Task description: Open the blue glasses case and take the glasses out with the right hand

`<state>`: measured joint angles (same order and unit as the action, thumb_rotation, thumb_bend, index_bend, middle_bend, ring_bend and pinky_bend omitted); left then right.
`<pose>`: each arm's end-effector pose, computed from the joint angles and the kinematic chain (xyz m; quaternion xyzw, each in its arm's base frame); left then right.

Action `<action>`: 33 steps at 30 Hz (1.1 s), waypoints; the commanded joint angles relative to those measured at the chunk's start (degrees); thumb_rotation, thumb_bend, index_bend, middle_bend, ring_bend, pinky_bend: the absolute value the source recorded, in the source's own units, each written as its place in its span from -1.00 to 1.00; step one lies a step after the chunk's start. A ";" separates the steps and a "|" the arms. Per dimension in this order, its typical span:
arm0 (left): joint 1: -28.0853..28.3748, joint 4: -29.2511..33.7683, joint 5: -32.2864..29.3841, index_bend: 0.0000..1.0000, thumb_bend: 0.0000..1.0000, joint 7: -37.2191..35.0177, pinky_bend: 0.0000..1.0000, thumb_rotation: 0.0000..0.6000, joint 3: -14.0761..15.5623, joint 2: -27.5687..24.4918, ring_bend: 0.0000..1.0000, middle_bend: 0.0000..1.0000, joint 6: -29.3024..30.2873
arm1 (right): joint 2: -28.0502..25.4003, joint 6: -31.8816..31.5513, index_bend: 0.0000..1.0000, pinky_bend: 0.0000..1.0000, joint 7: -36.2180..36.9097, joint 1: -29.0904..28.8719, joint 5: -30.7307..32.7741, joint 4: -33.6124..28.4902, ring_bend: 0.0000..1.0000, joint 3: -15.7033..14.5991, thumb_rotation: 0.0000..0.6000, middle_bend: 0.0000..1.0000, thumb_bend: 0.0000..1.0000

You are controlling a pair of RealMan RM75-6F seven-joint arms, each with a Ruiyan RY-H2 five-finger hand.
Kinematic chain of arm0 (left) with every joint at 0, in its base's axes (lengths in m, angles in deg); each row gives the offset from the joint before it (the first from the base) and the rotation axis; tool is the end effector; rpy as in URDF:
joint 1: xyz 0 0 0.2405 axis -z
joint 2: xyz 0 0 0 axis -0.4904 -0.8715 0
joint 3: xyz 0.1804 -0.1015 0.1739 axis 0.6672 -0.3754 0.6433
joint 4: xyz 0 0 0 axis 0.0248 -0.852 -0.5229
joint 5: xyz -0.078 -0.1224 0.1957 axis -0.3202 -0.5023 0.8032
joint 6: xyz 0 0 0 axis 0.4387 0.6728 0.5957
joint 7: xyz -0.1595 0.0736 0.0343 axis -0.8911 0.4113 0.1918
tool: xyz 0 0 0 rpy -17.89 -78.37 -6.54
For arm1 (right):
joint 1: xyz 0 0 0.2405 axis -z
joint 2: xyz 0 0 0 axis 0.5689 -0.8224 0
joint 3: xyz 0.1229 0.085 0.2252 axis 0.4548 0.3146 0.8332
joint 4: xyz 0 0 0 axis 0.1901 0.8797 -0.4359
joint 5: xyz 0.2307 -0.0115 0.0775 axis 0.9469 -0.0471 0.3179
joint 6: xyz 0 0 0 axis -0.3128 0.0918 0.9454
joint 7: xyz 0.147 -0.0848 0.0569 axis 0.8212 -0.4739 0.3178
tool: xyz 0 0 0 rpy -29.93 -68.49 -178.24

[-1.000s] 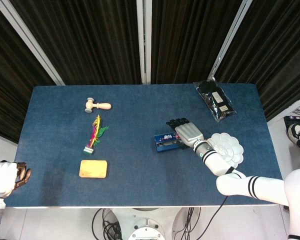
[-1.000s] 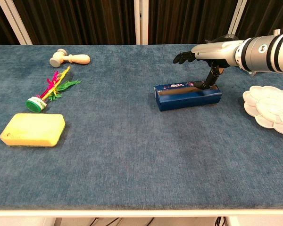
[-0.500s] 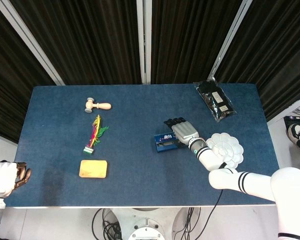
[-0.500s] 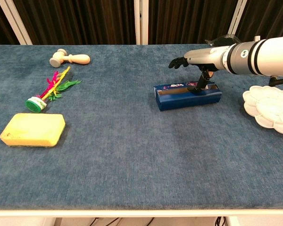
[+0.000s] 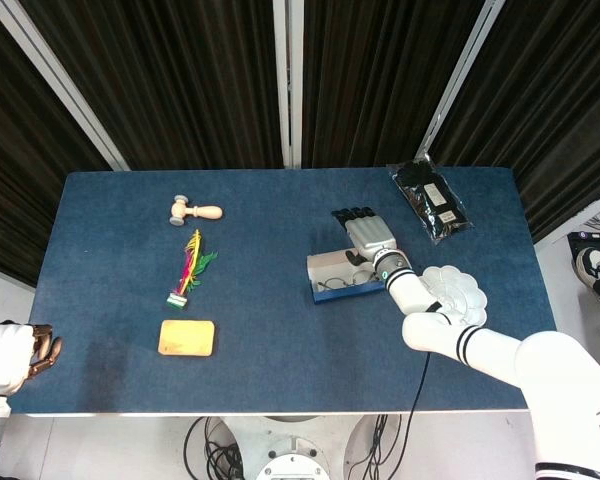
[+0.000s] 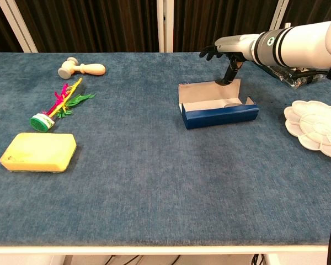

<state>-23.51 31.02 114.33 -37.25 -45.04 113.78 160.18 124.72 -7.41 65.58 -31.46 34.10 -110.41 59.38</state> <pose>-0.3421 0.2222 0.1320 -0.6165 -0.3713 -0.3558 0.5962 -0.1229 -0.5078 -0.0753 0.7435 -0.4527 0.2651 0.4147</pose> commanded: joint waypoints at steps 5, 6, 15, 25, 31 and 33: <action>-0.02 0.17 -0.01 0.71 -0.23 0.34 0.32 1.00 0.05 -0.02 0.71 1.00 0.02 | -8.60 -6.61 -1.00 -1.00 6.46 6.65 -16.75 -18.47 -1.00 1.18 1.00 -0.73 -0.25; -0.03 0.19 -0.04 0.71 -0.23 0.40 0.32 1.00 0.05 0.00 0.71 1.00 0.02 | -9.31 -6.93 -1.00 -1.00 7.07 7.32 -18.66 -20.03 -1.00 0.89 1.00 -0.70 -0.25; -0.14 0.34 -0.16 0.71 -0.23 0.82 0.32 1.00 -0.01 0.10 0.71 1.00 0.26 | -9.16 -4.84 -1.00 -1.00 10.21 8.29 -26.81 -24.24 -1.00 -0.07 1.00 -0.55 -0.05; -0.08 0.22 -0.08 0.71 -0.23 0.49 0.32 1.00 0.04 0.01 0.71 1.00 0.11 | -4.32 -3.72 -1.00 -1.00 8.71 7.05 -28.68 -21.02 -1.00 -0.66 1.00 -0.47 -0.05; -0.10 0.17 -0.01 0.71 -0.23 0.31 0.32 1.00 0.05 0.00 0.71 1.00 0.16 | -3.17 -4.88 -1.00 -1.00 4.48 7.01 -27.77 -19.80 -1.00 -2.25 1.00 -0.42 -0.05; -0.07 0.13 -0.01 0.71 -0.23 0.19 0.32 1.00 0.06 -0.03 0.71 1.00 0.07 | -3.87 -6.05 -1.00 -1.00 2.69 7.78 -27.40 -20.58 -1.00 -3.34 1.00 -0.38 -0.05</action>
<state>-23.58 31.15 114.32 -37.06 -44.98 113.76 160.26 121.33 -12.41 69.74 -24.28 6.29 -130.49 57.08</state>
